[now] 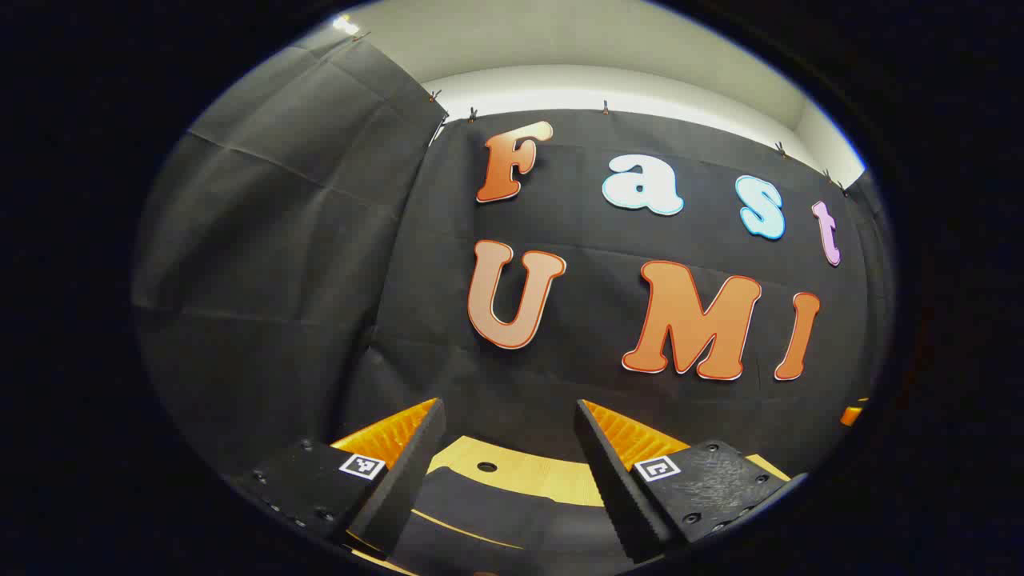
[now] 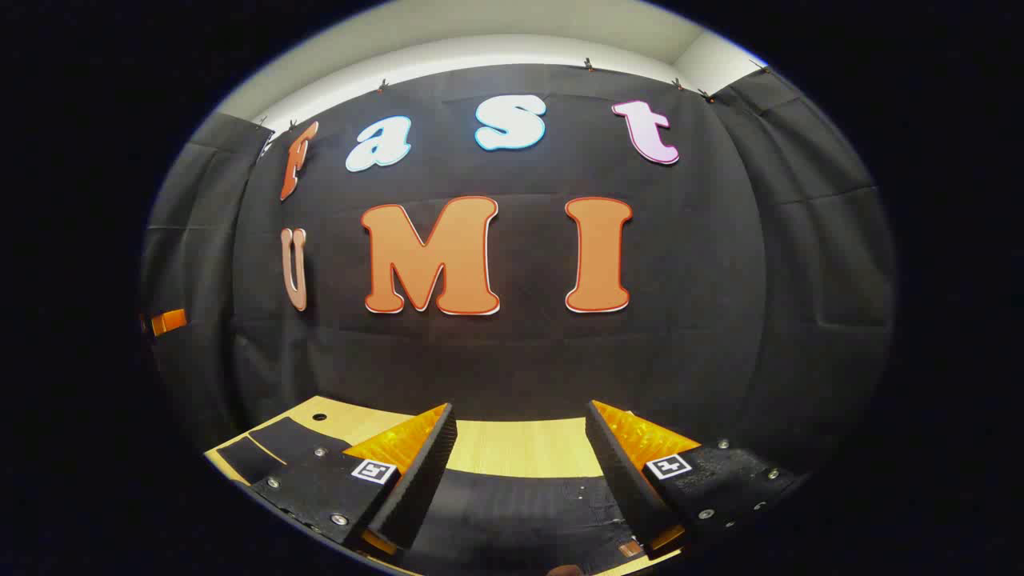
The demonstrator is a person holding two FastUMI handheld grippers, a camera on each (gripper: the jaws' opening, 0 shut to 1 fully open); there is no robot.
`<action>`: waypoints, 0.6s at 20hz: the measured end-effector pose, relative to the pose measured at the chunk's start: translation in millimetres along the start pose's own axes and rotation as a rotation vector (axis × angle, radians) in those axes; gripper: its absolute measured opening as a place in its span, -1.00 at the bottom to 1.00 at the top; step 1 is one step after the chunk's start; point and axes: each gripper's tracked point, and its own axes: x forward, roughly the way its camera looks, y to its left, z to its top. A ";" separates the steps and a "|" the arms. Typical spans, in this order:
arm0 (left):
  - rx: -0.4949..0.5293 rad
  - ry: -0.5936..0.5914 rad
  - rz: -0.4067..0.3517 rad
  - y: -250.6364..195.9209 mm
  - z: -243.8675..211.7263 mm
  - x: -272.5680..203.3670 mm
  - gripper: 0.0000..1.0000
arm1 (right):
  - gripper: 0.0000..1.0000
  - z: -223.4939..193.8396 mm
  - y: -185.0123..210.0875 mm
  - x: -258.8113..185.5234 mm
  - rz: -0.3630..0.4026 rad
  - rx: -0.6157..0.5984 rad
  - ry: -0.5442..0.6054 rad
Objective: Grasp the waist and the cuffs of the jeans and fold them to make the two legs overlap; first hold the waist and fold one-third of the jeans toward the cuffs, then hold the cuffs and fold the remaining one-third in the same direction to finish folding.
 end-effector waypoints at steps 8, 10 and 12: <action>-0.010 0.028 -0.111 -31.1 -13.8 36.8 0.94 | 0.95 -2.8 -10.0 -11.7 -0.061 -0.030 0.015; 0.016 0.041 -0.124 -38.4 -21.6 42.5 0.90 | 0.95 -1.8 -10.9 -11.9 -0.070 -0.043 0.006; 0.027 0.051 -0.140 -45.7 -23.7 44.5 0.90 | 1.00 -5.8 -7.9 -9.8 -0.064 -0.043 0.016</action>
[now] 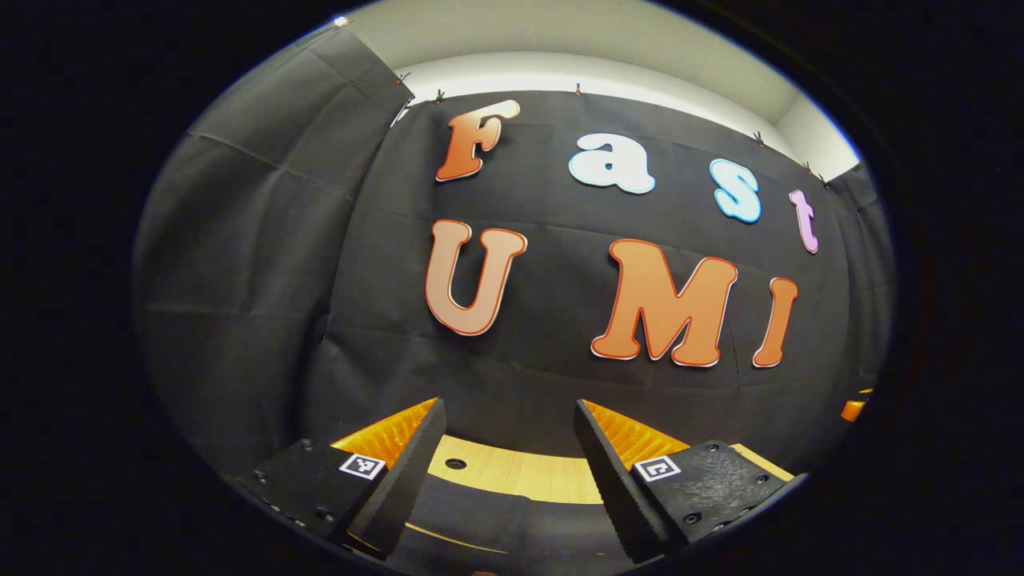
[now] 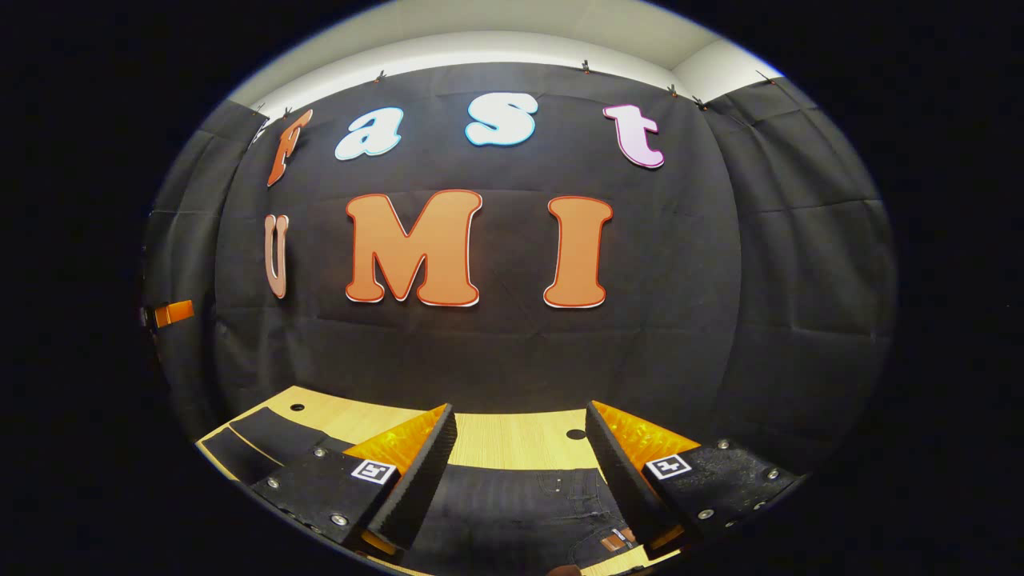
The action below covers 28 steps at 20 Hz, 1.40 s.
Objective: Grasp the waist and the cuffs of the jeans and fold them to make the two legs overlap; first hold the waist and fold one-third of the jeans toward the cuffs, then hold the cuffs and fold the remaining one-third in the same direction to finish folding.
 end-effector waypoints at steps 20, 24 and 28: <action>-0.326 0.237 0.087 57.3 -77.0 -33.1 0.95 | 0.96 -19.1 62.2 27.3 0.140 0.032 0.070; -0.564 0.331 0.176 85.8 -124.6 -54.7 0.95 | 0.95 -35.5 74.2 35.1 0.168 0.064 0.124; -0.681 0.424 0.284 118.3 -177.6 -84.5 0.95 | 0.95 -49.4 88.2 40.7 0.203 0.098 0.183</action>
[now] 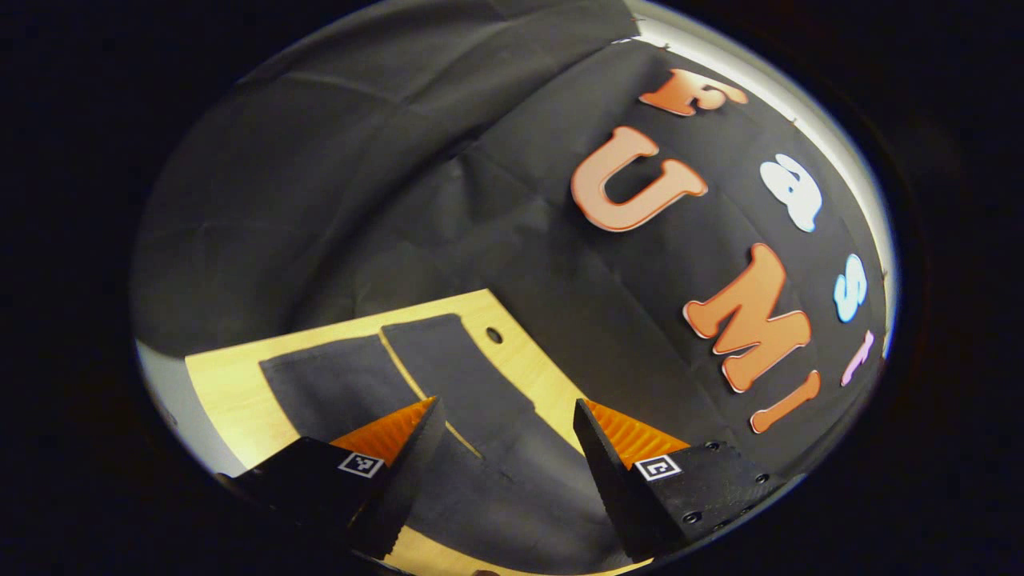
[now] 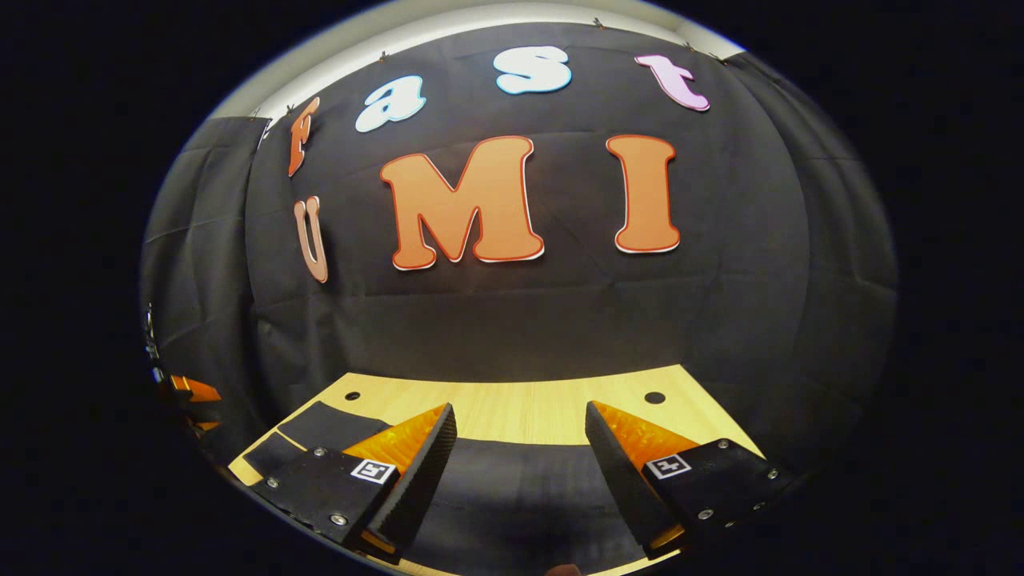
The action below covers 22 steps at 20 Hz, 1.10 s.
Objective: Grasp the waist and the cuffs of the jeans and fold them to make the two legs overlap; first hold the waist and fold one-third of the jeans toward the cuffs, then hold the cuffs and fold the remaining one-third in the same direction to finish folding.
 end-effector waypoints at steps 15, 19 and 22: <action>-0.383 0.258 0.414 158.4 -91.4 35.8 0.96 | 0.96 -20.7 -12.6 8.3 -0.024 0.021 0.095; -0.424 0.275 0.459 178.0 -100.2 45.4 0.96 | 0.96 -18.5 -21.5 10.2 -0.043 0.035 0.104; -0.476 0.286 0.482 186.6 -108.5 48.2 0.96 | 0.96 -21.3 -23.0 11.1 -0.049 0.045 0.124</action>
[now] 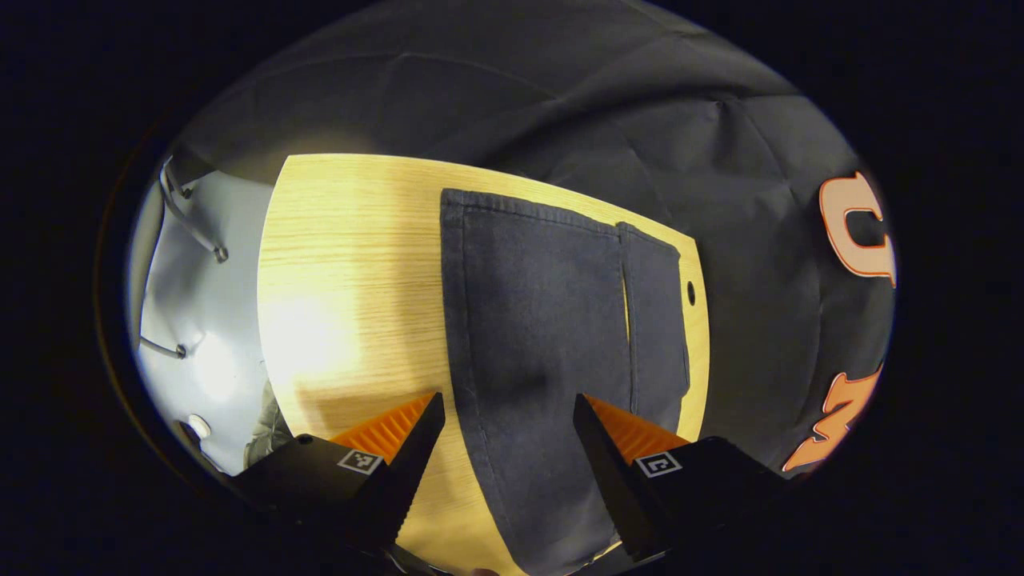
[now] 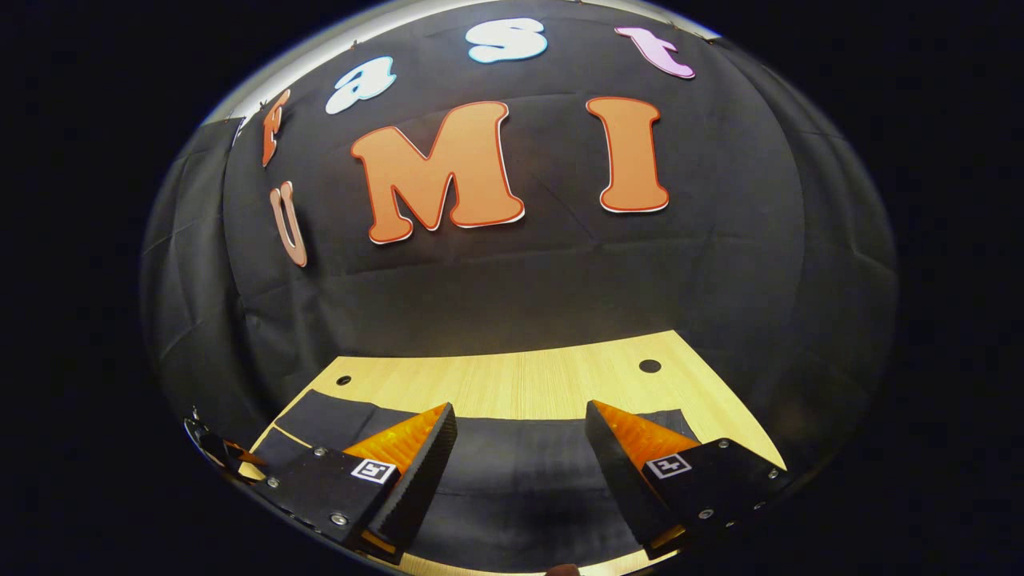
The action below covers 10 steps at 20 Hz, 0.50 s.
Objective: Grasp the waist and the cuffs of the jeans and fold them to make the two legs overlap; first hold the waist and fold one-third of the jeans toward the cuffs, then hold the cuffs and fold the remaining one-third in the same direction to finish folding.
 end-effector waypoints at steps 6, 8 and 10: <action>-0.108 0.023 -0.147 -29.0 3.4 15.2 0.84 | 0.96 2.7 -7.6 -0.4 -0.015 0.034 0.008; -0.134 0.054 -0.223 -50.6 6.0 28.2 0.84 | 0.95 7.0 -8.5 -2.1 -0.013 0.057 0.002; -0.122 0.079 -0.260 -66.4 1.2 36.0 0.83 | 0.96 8.1 -14.3 -5.7 -0.029 0.060 -0.001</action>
